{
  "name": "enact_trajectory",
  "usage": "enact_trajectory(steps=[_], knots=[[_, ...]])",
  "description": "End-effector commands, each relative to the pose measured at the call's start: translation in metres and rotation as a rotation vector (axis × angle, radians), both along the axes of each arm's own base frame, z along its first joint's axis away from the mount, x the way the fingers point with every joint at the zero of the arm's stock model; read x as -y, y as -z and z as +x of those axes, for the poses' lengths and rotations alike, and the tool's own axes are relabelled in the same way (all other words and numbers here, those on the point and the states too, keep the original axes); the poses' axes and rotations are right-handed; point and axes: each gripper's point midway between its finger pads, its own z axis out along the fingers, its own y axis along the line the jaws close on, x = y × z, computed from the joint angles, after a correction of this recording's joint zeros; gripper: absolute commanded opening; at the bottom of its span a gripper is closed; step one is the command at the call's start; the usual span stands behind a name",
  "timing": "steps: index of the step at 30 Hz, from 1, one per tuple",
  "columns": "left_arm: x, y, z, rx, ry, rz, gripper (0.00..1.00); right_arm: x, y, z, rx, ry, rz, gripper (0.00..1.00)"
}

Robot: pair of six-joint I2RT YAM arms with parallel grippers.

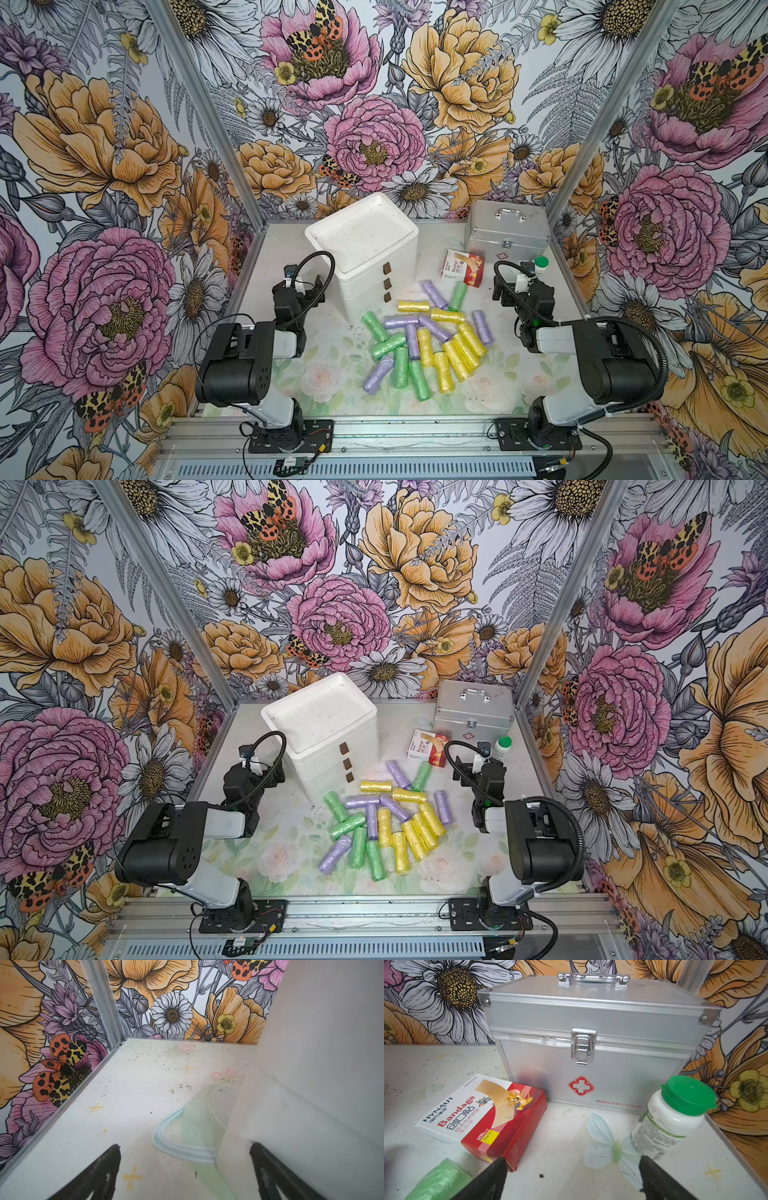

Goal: Sort the rolls of trash bags by color and place them into the drawer
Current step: Adjust the storage box at the center of the board.

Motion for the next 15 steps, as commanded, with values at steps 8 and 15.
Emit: enact_trajectory(steps=[8, 15], knots=[[0.013, -0.0152, 0.0041, 0.044, 0.061, -0.009, 0.99, -0.0036, -0.0087, -0.0004, 0.026, -0.019, 0.003, 1.0], [0.0127, -0.0152, 0.0042, 0.044, 0.062, -0.012, 0.99, -0.0036, -0.0086, -0.0006, 0.026, -0.019, 0.003, 1.0]])
